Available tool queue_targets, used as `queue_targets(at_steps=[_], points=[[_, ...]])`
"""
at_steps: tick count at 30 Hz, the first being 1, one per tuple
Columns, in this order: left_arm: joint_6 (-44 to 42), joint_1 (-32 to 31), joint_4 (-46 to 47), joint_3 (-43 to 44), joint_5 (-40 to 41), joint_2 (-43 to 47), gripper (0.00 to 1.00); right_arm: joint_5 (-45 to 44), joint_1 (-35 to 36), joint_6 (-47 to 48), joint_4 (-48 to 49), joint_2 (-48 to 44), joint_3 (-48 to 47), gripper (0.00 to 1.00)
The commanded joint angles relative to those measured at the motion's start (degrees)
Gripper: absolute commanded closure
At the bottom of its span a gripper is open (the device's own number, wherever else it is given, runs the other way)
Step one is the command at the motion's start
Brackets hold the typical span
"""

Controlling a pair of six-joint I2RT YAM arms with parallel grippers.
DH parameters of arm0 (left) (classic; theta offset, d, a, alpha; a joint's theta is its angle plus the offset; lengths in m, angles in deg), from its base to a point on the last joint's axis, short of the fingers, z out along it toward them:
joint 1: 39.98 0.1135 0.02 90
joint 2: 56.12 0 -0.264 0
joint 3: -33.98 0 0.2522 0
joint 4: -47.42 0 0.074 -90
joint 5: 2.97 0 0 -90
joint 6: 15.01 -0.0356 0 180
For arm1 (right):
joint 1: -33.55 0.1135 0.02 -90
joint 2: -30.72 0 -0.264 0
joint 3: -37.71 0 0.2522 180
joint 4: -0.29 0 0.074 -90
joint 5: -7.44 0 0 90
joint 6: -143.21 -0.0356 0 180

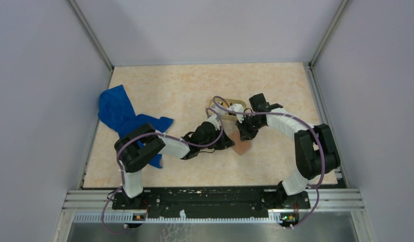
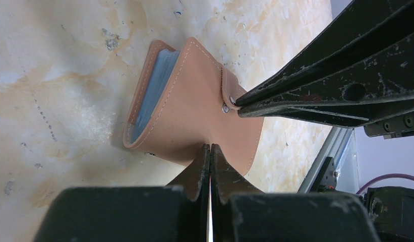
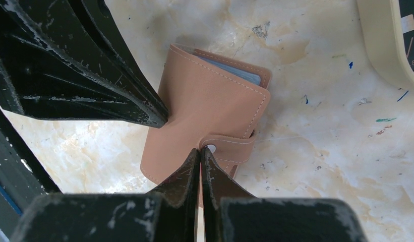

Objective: Put the credit cards into the card holder
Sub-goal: Close the card holder at the center of the board.

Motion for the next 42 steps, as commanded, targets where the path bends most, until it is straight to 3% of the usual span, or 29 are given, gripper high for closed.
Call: queue_targets(at_steps=[1, 29, 42], points=[[-0.4, 0.2, 0.1, 0.1, -0.5, -1.2, 1.00, 0.6, 1.7, 0.5, -2.2, 0.3, -0.3, 1.00], [-0.4, 0.2, 0.5, -0.1, -0.7, -1.4, 1.00, 1.0, 2.3, -0.7, -1.4, -3.2, -0.8, 1.00], [-0.4, 0.2, 0.6, 0.3, -0.9, -1.6, 1.00, -1.6, 3.0, -1.7, -0.7, 0.5, -0.4, 1.00]])
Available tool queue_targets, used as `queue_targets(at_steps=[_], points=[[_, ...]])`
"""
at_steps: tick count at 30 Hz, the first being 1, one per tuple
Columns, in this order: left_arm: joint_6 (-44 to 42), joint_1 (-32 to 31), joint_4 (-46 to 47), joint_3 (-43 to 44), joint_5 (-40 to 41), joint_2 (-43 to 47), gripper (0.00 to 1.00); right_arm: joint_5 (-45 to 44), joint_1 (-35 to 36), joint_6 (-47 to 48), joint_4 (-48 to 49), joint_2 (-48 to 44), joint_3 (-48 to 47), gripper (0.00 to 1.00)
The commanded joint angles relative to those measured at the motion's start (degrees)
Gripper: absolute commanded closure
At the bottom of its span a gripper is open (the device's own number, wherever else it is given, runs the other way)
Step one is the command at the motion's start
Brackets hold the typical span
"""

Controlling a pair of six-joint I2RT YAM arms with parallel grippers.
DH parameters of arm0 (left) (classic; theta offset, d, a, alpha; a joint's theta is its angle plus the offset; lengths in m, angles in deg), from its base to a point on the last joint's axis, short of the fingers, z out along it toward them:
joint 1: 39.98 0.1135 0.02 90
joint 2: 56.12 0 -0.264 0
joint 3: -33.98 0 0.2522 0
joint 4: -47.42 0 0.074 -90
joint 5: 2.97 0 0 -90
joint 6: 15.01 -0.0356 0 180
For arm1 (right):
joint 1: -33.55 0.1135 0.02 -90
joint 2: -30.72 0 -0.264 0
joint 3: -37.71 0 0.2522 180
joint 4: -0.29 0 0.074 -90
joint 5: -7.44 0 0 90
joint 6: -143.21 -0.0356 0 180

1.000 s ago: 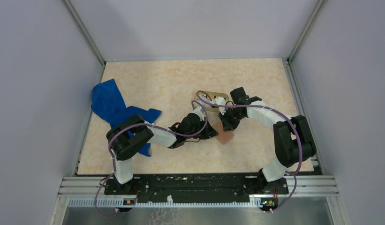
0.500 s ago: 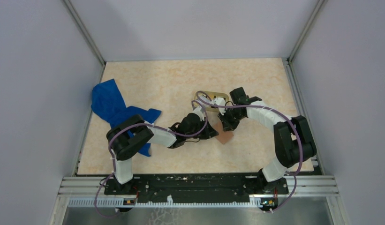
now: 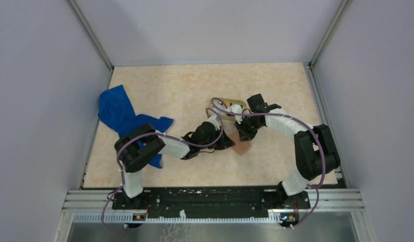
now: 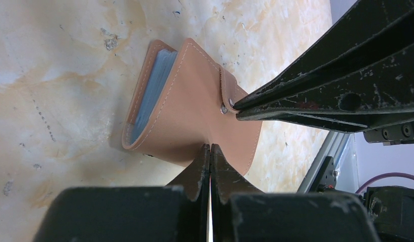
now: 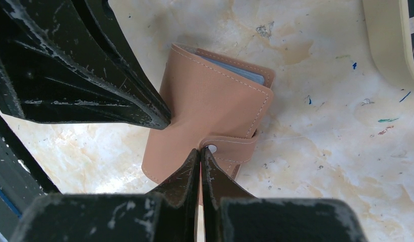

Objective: Put the credit cards into the card holder
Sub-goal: Close the card holder at the center of the board.

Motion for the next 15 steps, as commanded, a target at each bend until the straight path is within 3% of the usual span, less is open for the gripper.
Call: queue_targets(at_steps=[1, 15], points=[[-0.4, 0.2, 0.5, 0.3, -0.7, -1.6, 1.00, 0.3, 1.4, -1.3, -0.3, 1.1, -0.3, 1.00], [-0.4, 0.2, 0.6, 0.7, -1.0, -2.0, 1.00, -0.5, 2.2, -2.1, -0.2, 3.8, -0.5, 1.00]])
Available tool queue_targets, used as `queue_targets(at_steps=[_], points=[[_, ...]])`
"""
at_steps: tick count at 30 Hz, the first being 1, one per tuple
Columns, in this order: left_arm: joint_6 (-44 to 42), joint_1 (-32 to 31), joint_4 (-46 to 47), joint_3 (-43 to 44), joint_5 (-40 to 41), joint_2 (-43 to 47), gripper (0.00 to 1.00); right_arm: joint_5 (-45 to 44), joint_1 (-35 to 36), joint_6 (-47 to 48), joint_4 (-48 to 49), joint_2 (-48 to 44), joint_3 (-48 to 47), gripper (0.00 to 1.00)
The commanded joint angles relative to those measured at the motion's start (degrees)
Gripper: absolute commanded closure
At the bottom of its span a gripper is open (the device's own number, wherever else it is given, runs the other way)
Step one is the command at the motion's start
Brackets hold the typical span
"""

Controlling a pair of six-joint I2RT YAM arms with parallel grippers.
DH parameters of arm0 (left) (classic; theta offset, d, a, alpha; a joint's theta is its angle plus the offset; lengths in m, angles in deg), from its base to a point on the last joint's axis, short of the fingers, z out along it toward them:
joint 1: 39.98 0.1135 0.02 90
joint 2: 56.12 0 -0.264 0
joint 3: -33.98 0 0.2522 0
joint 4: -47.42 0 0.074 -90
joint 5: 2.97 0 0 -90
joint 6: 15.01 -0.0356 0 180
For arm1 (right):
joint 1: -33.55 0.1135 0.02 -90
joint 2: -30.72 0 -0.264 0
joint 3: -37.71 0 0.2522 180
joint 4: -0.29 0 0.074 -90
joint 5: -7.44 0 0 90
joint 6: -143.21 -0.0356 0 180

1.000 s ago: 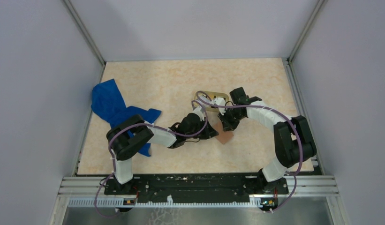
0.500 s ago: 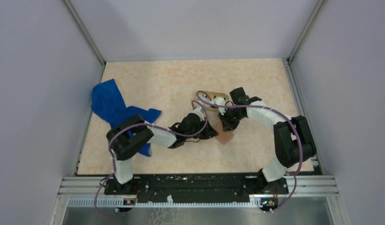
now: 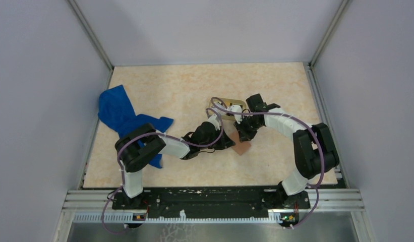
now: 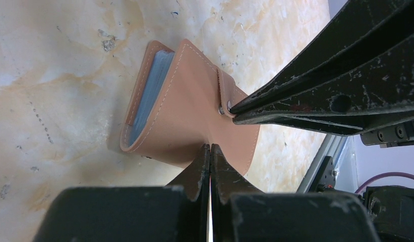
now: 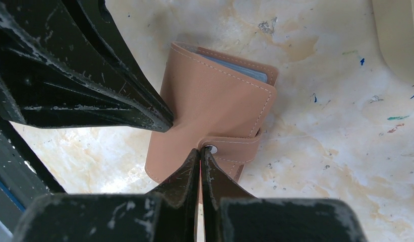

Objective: Put the credit cards into the card holder
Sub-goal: Close the card holder at the center of the board.

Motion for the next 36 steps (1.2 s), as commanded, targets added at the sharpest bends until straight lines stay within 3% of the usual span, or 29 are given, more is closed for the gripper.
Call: queue_targets(at_steps=[1, 23, 27, 29, 34, 36], points=[[-0.4, 0.1, 0.1, 0.7, -0.8, -1.8, 1.00, -0.4, 1.9, -1.1, 0.1, 3.0, -0.4, 1.00], [-0.5, 0.1, 0.9, -0.2, -0.6, -1.4, 1.00, -1.5, 1.2, -3.5, 1.0, 5.9, -1.4, 1.00], [-1.6, 0.4, 0.9, -0.4, -1.1, -0.2, 0.97, 5.5, -2.1, -2.1, 0.8, -1.6, -1.5, 0.67], [-3.0, 0.6, 1.4, -1.6, -0.9, 1.9, 0.84, 9.4, -3.6, -0.7, -0.3, -5.8, -1.5, 0.57], [-9.8, 0.8, -1.0, -4.2, 0.1, 12.0, 0.57, 13.0, -9.4, 2.9, -0.9, -16.2, -1.4, 0.46], [-14.5, 0.8, -4.2, -4.7, 0.6, 17.3, 0.46, 12.5, -13.4, 3.1, 2.0, -21.3, -0.4, 0.34]])
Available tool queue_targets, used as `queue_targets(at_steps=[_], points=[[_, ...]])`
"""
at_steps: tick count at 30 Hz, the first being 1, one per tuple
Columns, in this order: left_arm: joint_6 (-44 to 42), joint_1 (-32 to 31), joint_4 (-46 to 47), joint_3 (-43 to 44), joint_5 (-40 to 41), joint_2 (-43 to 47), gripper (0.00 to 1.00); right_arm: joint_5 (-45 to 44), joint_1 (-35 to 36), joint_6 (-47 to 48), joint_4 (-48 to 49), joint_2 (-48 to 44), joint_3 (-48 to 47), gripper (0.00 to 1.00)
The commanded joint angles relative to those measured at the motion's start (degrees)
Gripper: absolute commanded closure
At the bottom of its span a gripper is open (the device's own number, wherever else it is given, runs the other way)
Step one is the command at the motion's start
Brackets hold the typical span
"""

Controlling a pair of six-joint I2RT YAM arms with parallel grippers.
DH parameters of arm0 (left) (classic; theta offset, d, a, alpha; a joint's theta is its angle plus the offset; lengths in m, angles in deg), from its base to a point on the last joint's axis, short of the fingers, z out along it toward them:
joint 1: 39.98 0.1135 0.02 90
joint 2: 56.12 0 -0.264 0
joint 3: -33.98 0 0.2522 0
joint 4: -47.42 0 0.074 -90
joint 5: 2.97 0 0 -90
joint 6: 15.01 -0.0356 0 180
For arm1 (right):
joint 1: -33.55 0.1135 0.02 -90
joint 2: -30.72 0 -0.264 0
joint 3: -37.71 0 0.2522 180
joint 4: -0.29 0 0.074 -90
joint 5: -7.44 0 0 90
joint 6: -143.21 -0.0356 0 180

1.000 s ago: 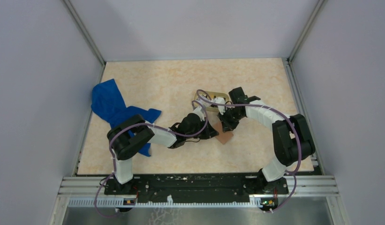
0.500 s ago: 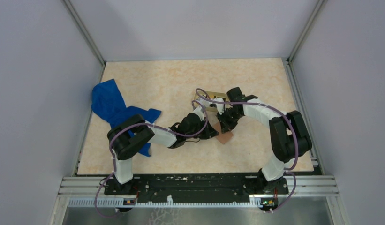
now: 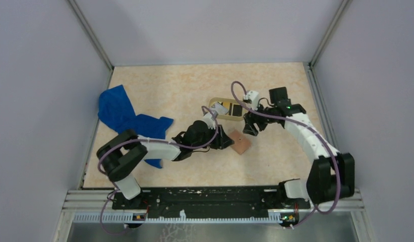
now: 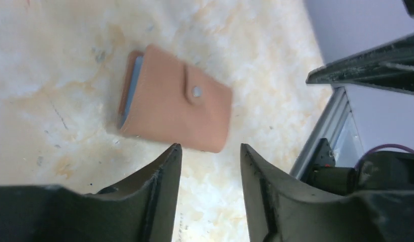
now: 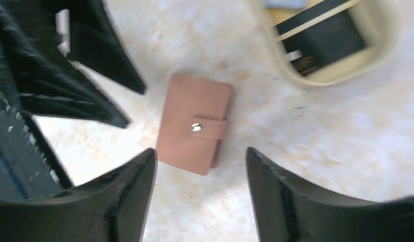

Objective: Put the credit cards into the card holder
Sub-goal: Reset both arms

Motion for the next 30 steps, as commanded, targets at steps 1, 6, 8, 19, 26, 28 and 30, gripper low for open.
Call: queue_targets(at_steps=[1, 6, 8, 19, 26, 28, 30], points=[[-10.3, 0.3, -4.9, -0.9, 1.8, 11.4, 0.41, 2.6, -6.5, 2.8, 5.2, -12.9, 1.1, 0.24], [-18.4, 0.9, -12.2, -4.0, 8.4, 27.1, 0.05, -7.7, -13.0, -14.7, 23.5, -29.4, 7.3, 0.02], [-20.5, 2.2, -13.0, -5.7, 7.9, 33.8, 0.01, -8.9, -14.7, -18.4, 24.2, -33.7, 7.2, 0.02], [-20.3, 5.0, -24.2, -6.2, -0.4, 62.6, 0.01, -8.3, -14.8, -36.2, 13.4, -35.0, -9.4, 0.02], [-20.6, 5.0, -28.4, -7.5, 2.3, 67.5, 0.01, 1.4, -14.7, -28.9, 14.2, -36.0, -5.6, 0.02], [-19.9, 5.0, -28.5, -9.5, 4.6, 65.9, 0.01, 8.7, -14.7, -18.7, 13.0, -35.3, -0.7, 0.02], [-18.5, 5.0, -28.7, -11.7, 7.4, 63.6, 0.01, 12.3, -14.7, -13.3, 12.8, -34.4, 3.0, 0.02]])
